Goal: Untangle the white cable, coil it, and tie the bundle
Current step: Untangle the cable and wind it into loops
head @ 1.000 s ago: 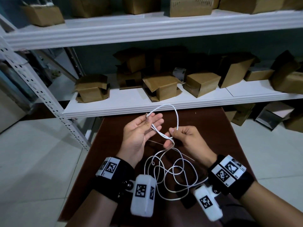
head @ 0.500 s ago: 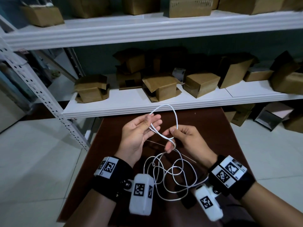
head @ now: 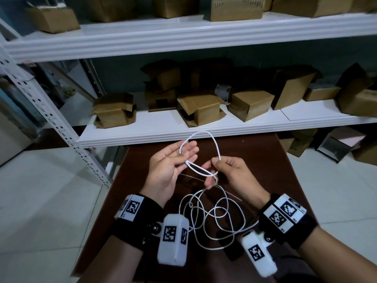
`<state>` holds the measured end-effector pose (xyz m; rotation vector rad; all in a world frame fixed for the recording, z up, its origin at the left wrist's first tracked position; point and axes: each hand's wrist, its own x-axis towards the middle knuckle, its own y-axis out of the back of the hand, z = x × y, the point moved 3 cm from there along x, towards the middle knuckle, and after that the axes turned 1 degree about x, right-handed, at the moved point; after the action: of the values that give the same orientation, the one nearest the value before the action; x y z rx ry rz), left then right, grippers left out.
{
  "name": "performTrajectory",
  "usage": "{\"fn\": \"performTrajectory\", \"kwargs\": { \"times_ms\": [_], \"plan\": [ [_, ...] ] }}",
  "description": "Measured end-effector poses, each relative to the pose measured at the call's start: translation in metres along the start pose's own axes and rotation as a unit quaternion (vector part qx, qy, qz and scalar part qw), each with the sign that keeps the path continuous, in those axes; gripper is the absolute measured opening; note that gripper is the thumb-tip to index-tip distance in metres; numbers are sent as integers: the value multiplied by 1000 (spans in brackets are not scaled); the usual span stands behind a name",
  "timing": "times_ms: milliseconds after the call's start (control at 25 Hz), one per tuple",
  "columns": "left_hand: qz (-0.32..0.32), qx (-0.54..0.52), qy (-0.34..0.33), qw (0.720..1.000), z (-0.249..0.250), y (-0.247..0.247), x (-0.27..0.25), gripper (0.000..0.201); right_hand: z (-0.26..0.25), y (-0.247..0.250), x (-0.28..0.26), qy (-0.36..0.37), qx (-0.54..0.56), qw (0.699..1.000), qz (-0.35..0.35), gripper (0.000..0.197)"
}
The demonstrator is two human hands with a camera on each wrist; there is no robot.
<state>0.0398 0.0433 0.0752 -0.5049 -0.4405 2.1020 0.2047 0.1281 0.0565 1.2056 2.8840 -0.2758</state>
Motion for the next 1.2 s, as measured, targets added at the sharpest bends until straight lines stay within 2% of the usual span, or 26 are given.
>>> {"fn": "performTrajectory", "kwargs": {
  "times_ms": [120, 280, 440, 600, 720, 920, 1000, 1120, 1200],
  "plan": [
    [6, -1, -13, 1000, 0, 0, 1, 35, -3, -5, -3, 20, -1, 1000, -18, 23],
    [16, 7, -27, 999, -1, 1, 1, 34, 1, -8, -5, 23, -36, 998, -46, 25],
    [14, 26, -31, 999, -1, 0, 0, 33, 4, -6, -3, 16, -45, 998, -36, 17],
    [25, 46, -39, 998, -1, 1, 1, 32, 5, -6, -5, 9, -30, 999, -34, 20],
    [23, 58, -45, 997, -1, 0, 2, 32, 3, -7, -5, 16, -46, 998, -34, 16],
    [13, 29, -56, 998, -5, -2, 1, 30, 7, -5, -4, 7, -20, 1000, -13, 14],
    [-15, 11, -40, 999, -13, -8, -3, 29, 8, -6, -5, 4, 9, 1000, 3, 15],
    [-77, 90, -3, 993, -28, -19, -12, 33, 8, -7, -4, -2, 57, 998, 22, 15],
    [-84, 103, 5, 991, -32, -24, -16, 36, 7, -8, -4, -12, 77, 997, 18, 17]
  ]
}}
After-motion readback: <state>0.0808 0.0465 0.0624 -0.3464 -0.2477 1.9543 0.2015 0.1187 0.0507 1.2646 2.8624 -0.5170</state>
